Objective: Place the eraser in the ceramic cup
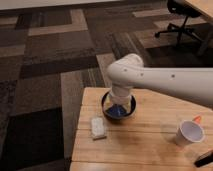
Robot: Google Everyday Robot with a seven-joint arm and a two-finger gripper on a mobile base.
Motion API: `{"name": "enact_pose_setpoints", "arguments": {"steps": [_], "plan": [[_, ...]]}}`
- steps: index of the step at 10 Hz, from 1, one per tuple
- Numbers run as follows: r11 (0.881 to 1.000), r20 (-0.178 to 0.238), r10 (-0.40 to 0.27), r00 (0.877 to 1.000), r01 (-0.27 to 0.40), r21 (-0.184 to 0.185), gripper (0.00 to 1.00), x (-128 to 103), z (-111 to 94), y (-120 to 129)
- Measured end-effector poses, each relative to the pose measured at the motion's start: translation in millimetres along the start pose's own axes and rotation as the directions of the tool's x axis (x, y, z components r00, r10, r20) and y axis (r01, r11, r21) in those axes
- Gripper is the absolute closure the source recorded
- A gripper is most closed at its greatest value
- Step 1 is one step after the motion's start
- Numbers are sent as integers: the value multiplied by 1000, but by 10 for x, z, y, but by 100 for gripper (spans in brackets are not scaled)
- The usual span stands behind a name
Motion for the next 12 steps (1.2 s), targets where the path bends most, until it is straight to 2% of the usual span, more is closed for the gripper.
{"name": "enact_pose_setpoints", "arguments": {"steps": [6, 7, 10, 11, 12], "plan": [[1000, 2, -1, 1000, 1, -1, 35, -1, -7, 8], [999, 19, 54, 998, -54, 2, 35, -5, -130, -244], [989, 31, 146, 989, -146, 5, 35, 47, -312, -792], [985, 29, 174, 984, -174, 13, 35, 92, -359, -1074], [977, 21, 211, 977, -211, 39, 35, 196, -438, -1481]]}}
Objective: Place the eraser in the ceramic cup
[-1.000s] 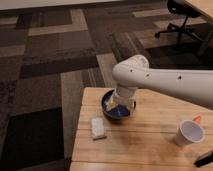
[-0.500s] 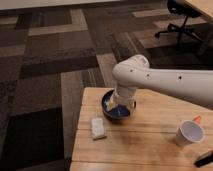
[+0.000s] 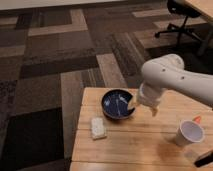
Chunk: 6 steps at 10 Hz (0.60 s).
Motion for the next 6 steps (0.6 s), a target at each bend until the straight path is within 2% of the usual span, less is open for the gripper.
{"name": "enact_pose_setpoints", "arguments": {"steps": [1, 2, 6], "plan": [[999, -7, 22, 1000, -22, 23, 35, 26, -57, -290], [999, -10, 31, 999, -30, 32, 35, 36, -73, -380], [999, -6, 28, 1000, -28, 29, 35, 27, -75, -363]]}}
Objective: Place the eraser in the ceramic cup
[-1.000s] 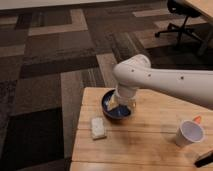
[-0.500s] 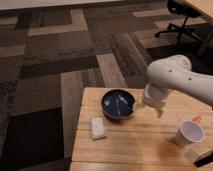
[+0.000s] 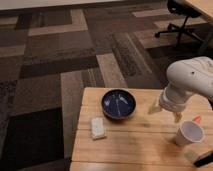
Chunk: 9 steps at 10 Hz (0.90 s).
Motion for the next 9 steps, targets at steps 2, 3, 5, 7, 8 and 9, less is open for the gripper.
{"name": "enact_pose_setpoints", "arguments": {"steps": [2, 3, 5, 7, 8, 9], "plan": [[1000, -5, 2, 1000, -2, 2, 35, 4, 4, -22], [1000, -13, 15, 1000, -15, 16, 35, 10, 14, -176], [999, -33, 26, 999, -25, 40, 35, 2, 74, -513], [997, -28, -35, 999, 37, 62, 35, -19, 31, -903], [988, -13, -118, 993, 118, 99, 35, -18, -28, -1140], [975, 5, -186, 982, 184, 124, 35, -20, -72, -1308]]}}
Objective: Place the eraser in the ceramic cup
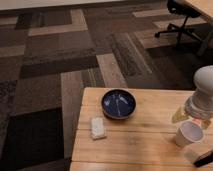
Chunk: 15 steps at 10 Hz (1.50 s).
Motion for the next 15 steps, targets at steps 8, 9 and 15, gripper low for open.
{"name": "enact_pose_setpoints", "arguments": {"steps": [8, 9, 15], "plan": [[817, -24, -576, 817, 576, -36, 35, 286, -107, -268], [817, -24, -576, 817, 575, -36, 35, 287, -107, -272], [817, -75, -577, 813, 575, -41, 35, 525, 92, -478]]}}
